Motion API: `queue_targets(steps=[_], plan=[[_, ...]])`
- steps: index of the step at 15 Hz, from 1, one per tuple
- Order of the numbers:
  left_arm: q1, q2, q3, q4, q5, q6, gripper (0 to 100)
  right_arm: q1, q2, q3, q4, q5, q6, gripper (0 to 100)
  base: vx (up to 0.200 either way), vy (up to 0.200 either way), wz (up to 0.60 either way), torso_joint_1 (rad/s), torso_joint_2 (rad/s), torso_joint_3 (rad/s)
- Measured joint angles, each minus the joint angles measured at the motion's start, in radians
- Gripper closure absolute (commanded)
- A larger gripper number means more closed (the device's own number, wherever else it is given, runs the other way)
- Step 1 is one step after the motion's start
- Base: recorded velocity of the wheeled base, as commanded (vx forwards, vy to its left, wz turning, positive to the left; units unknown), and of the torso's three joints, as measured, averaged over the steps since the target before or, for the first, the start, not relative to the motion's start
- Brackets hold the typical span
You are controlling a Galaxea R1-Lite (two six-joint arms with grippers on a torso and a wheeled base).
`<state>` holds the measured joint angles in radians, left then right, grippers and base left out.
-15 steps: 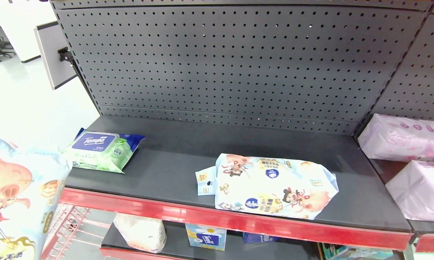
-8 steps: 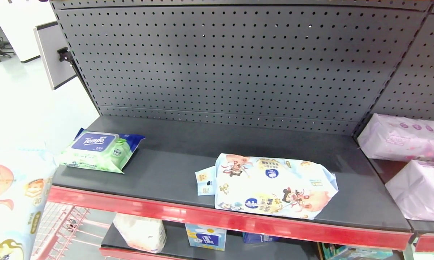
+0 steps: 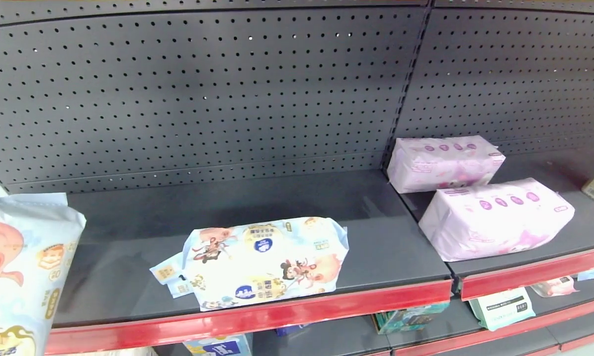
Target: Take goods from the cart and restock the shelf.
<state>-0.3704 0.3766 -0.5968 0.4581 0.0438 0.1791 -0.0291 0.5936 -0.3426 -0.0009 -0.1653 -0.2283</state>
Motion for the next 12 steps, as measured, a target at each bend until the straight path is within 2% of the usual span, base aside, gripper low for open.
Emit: queue_targets(steps=[4, 7, 12], plan=[[0.0, 0.023, -0.007, -0.01, 0.0, -0.001, 100, 0.0, -0.006, 0.025, -0.012, -0.001, 0.0, 0, 0.0, 0.0, 0.0, 0.0, 0.0, 0.0], [0.001, 0.065, -0.01, -0.071, 0.001, -0.001, 100, 0.015, -0.053, 0.064, -0.036, 0.043, 0.003, 0, 0.0, 0.0, 0.0, 0.0, 0.0, 0.0], [0.001, 0.234, -0.016, -0.199, -0.014, -0.002, 100, 0.042, -0.339, 0.221, -0.026, 0.152, 0.007, 0, 0.0, 0.0, 0.0, 0.0, 0.0, 0.0]])
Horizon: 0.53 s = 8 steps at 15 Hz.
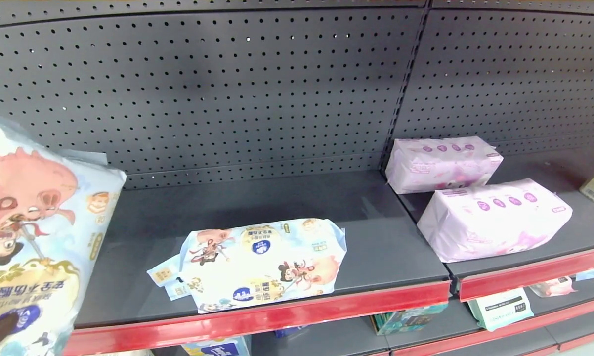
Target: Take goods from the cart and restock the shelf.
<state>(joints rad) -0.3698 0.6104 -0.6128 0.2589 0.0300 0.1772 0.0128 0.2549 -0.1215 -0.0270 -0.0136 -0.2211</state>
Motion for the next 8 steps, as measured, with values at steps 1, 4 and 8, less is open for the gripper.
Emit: queue_targets(steps=[1, 4, 8], plan=[[0.0, 0.036, -0.003, -0.024, 0.0, 0.0, 100, 0.001, -0.058, 0.036, 0.006, 0.013, 0.019, 0, 0.0, 0.0, 0.0, 0.0, 0.0, 0.0], [0.004, 0.146, -0.007, -0.129, 0.002, 0.003, 100, 0.008, -0.164, 0.089, 0.017, 0.077, 0.141, 0, 0.0, 0.0, 0.0, 0.0, 0.0, 0.0], [0.006, 0.256, -0.016, -0.193, -0.011, 0.072, 100, -0.007, -0.233, 0.097, 0.016, 0.219, 0.157, 0, 0.0, 0.0, 0.0, 0.0, 0.0, 0.0]])
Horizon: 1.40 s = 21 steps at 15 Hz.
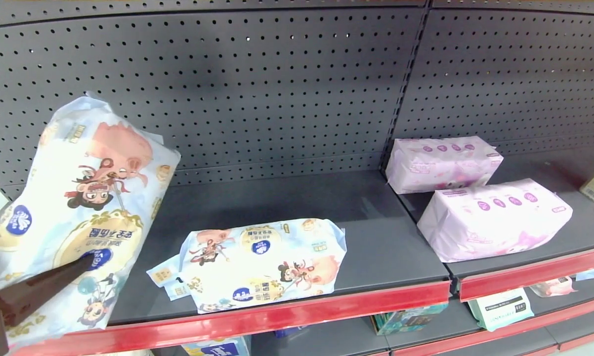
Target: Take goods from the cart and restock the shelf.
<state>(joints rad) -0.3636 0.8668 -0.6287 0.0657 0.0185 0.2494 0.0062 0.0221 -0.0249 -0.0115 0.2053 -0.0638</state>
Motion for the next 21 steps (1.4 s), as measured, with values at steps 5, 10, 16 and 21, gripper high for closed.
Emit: queue_targets(steps=[5, 10, 16, 21], plan=[[0.001, 0.129, -0.051, -0.057, -0.083, 0.077, 100, -0.004, -0.02, 0.001, 0.0, 0.01, 0.048, 0, 0.0, 0.0, 0.0, 0.0, 0.0, 0.0], [0.063, 0.276, -0.1, -0.188, -0.132, 0.213, 100, -0.004, -0.022, 0.002, 0.0, 0.013, 0.048, 0, 0.0, 0.0, 0.0, 0.0, 0.0, 0.0], [0.143, 0.437, -0.226, -0.192, -0.24, 0.438, 100, -0.003, -0.022, 0.001, 0.0, 0.021, 0.048, 0, 0.0, 0.0, 0.0, 0.0, 0.0, 0.0], [0.163, 0.576, -0.327, -0.193, -0.31, 0.6, 100, -0.004, -0.022, 0.001, 0.0, 0.023, 0.05, 0, 0.0, 0.0, 0.0, 0.0, 0.0, 0.0]])
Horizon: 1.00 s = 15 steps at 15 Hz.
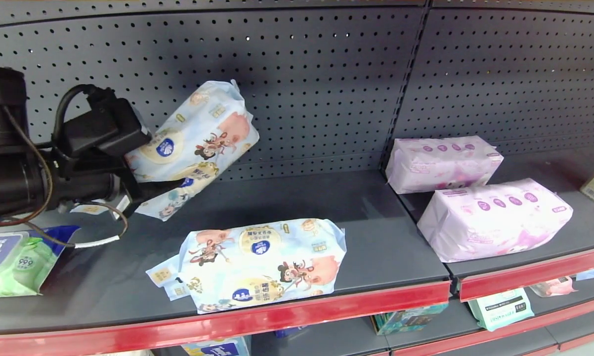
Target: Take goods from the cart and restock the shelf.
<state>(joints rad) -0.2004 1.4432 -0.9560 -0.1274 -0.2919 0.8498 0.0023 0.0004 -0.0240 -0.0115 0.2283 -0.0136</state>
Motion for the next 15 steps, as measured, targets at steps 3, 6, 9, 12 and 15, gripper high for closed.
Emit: queue_targets(steps=[3, 6, 9, 12, 15], plan=[[0.0, 0.077, -0.062, 0.001, -0.039, 0.058, 100, 0.001, 0.0, 0.0, 0.0, 0.0, 0.0, 0, 0.0, 0.0, 0.0, 0.0, 0.0, 0.0], [-0.004, 0.146, -0.116, 0.009, -0.062, 0.115, 100, 0.0, 0.0, 0.0, 0.0, -0.001, 0.0, 0, 0.0, 0.0, 0.0, 0.0, 0.0, 0.0], [-0.019, 0.183, -0.126, 0.026, -0.065, 0.145, 100, 0.001, 0.0, 0.001, 0.0, -0.001, 0.0, 0, 0.0, 0.0, 0.0, 0.0, 0.0, 0.0], [-0.034, 0.214, -0.13, 0.028, -0.067, 0.176, 100, 0.0, 0.0, 0.001, 0.0, -0.001, 0.0, 0, 0.0, 0.0, 0.0, 0.0, 0.0, 0.0], [-0.057, 0.24, -0.134, 0.027, -0.066, 0.176, 100, 0.0, 0.0, 0.001, 0.0, -0.001, -0.001, 0, 0.0, 0.0, 0.0, 0.0, 0.0, 0.0]])
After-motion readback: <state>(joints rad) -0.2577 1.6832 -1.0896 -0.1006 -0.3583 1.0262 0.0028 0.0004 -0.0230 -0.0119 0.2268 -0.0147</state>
